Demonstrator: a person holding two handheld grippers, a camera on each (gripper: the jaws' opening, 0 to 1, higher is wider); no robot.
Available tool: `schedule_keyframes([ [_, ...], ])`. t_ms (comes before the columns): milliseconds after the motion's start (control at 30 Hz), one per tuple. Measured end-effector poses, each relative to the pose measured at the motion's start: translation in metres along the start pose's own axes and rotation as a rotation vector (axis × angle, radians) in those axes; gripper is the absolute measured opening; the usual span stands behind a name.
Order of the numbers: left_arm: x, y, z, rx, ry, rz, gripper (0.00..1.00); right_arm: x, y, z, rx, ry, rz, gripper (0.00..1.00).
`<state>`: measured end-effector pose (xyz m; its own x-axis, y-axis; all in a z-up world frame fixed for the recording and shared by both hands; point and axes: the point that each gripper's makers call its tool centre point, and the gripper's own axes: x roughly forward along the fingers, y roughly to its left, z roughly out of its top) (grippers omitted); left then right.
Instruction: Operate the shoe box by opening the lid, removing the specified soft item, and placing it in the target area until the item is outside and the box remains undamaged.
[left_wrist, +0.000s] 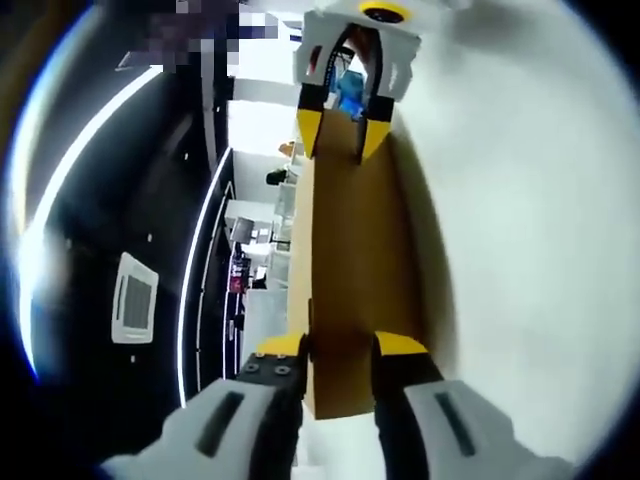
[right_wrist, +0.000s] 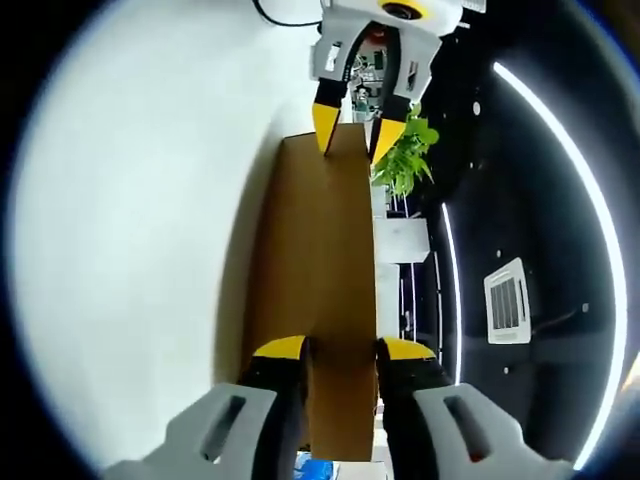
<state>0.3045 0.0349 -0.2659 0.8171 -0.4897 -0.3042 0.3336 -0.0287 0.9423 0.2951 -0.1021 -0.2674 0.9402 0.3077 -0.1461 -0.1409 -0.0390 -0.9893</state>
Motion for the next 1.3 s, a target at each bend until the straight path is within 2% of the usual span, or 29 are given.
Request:
schedule_keyframes([
  [433, 0.0000, -0.0014, -0.0002, 0.003, 0.010, 0.017, 0.25, -0.0004, 0.0003, 0.0020, 0.014, 0.000, -0.002, 0.27],
  [533, 0.0000, -0.0015, -0.0002, -0.012, 0.009, 0.014, 0.26, -0.0003, -0.0005, 0.0031, 0.044, 0.004, 0.001, 0.27],
  [967, -0.0002, -0.0035, -0.0004, -0.016, 0.008, 0.004, 0.28, -0.0006, -0.0004, 0.0024, 0.038, 0.003, -0.001, 0.27],
  [1300, 0.0001, -0.0006, -0.0005, -0.015, -0.005, 0.017, 0.25, 0.0008, -0.0008, 0.0010, 0.030, -0.001, 0.000, 0.27],
])
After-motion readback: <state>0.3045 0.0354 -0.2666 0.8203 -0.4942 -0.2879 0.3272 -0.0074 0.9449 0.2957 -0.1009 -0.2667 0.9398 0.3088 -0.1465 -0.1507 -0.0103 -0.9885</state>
